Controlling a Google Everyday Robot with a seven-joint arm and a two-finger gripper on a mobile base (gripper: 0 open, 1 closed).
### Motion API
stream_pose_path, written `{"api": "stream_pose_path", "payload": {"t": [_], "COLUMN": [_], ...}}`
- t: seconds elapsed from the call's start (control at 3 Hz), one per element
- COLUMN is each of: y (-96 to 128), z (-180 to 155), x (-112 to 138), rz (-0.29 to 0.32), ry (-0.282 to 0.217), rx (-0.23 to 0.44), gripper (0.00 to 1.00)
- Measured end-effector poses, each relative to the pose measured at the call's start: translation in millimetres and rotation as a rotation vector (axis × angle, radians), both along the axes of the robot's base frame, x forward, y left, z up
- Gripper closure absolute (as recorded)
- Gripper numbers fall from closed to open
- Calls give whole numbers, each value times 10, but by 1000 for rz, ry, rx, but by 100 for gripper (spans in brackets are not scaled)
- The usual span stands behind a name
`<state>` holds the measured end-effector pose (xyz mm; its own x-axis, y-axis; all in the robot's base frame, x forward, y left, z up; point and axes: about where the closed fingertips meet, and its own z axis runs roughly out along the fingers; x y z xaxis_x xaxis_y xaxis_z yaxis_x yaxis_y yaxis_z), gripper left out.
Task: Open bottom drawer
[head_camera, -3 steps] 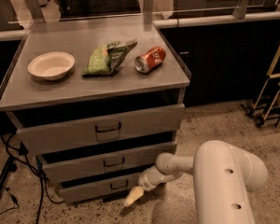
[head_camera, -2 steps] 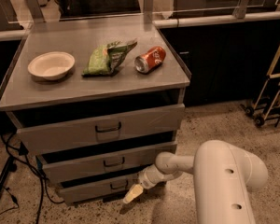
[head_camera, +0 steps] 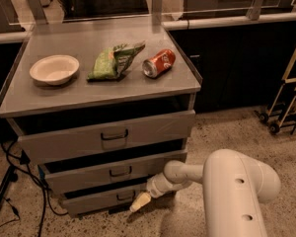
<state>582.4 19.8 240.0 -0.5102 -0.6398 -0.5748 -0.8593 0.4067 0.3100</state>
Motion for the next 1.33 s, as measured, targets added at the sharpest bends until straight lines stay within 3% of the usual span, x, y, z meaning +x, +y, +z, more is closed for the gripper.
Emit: {"api": "stream_pose_path", "payload": {"t": [1.0, 1.33], "y": [45, 82], "z": [-199, -388], "x": [300, 63], "rz": [-4, 47], "ry": [-37, 13], "rx": [-24, -62], "gripper": [0, 0]}}
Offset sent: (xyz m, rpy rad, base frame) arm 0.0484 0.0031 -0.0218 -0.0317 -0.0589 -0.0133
